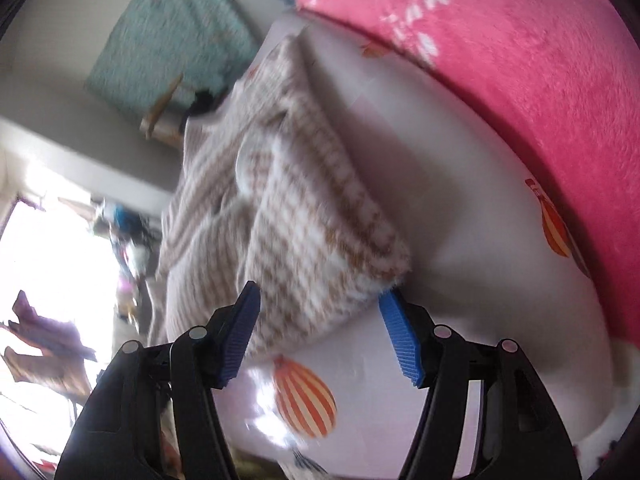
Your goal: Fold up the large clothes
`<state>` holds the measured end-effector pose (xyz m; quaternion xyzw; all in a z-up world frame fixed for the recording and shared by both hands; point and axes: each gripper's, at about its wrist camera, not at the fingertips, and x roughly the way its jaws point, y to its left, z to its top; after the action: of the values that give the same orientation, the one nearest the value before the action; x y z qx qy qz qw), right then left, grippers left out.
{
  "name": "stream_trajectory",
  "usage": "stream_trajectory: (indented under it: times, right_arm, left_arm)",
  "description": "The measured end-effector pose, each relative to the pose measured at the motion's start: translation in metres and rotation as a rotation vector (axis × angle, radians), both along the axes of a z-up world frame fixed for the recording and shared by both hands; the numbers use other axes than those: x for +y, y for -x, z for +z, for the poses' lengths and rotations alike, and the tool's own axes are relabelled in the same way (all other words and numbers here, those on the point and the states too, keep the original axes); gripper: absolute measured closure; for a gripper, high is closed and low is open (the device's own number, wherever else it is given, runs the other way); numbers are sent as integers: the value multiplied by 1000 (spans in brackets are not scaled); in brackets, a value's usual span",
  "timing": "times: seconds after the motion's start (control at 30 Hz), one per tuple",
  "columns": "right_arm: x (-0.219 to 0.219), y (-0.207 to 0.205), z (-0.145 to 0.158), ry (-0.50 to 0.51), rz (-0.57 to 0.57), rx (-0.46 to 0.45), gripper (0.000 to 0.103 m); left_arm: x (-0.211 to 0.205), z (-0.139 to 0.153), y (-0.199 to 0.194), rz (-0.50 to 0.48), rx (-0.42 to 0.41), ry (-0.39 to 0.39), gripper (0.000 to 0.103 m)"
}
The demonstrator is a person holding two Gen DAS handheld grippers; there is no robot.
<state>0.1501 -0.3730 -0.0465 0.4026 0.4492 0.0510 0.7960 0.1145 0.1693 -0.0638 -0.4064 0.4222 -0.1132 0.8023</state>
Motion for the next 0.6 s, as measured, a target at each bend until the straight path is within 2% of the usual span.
stream_trajectory:
  times: [0.03, 0.1, 0.13, 0.17, 0.2, 0.3, 0.4, 0.47, 0.53, 0.6]
  right_arm:
    - [0, 0, 0, 3, -15, -9, 42]
    - [5, -4, 0, 35, -52, -25, 50]
    - [4, -5, 0, 53, -68, -31, 53]
    - [5, -7, 1, 64, -77, -34, 63]
    - [6, -10, 3, 82, -90, -37, 78]
    - [3, -2, 31, 125, -81, -106, 91]
    - [1, 14, 74, 182, -70, -199, 95]
    - [-1, 25, 95, 182, -67, -231, 95]
    - [-3, 35, 107, 176, -61, -241, 95]
    - [-8, 47, 110, 153, -47, -228, 95]
  left_arm:
    - [-1, 0, -2, 14, 6, -23, 58]
    - [-1, 2, -3, 38, 15, -54, 72]
    - [-3, 3, -2, 49, 16, -86, 76]
    - [-8, 6, -2, 48, 17, -140, 83]
    - [-9, 11, -1, 43, 9, -187, 87]
    - [-18, 40, 9, 24, -72, -303, 94]
    - [-20, 77, 23, 0, -158, -344, 95]
    - [-22, 92, 30, -24, -183, -360, 95]
    - [-21, 106, 41, -47, -200, -364, 95]
    - [-16, 111, 50, -61, -183, -349, 95]
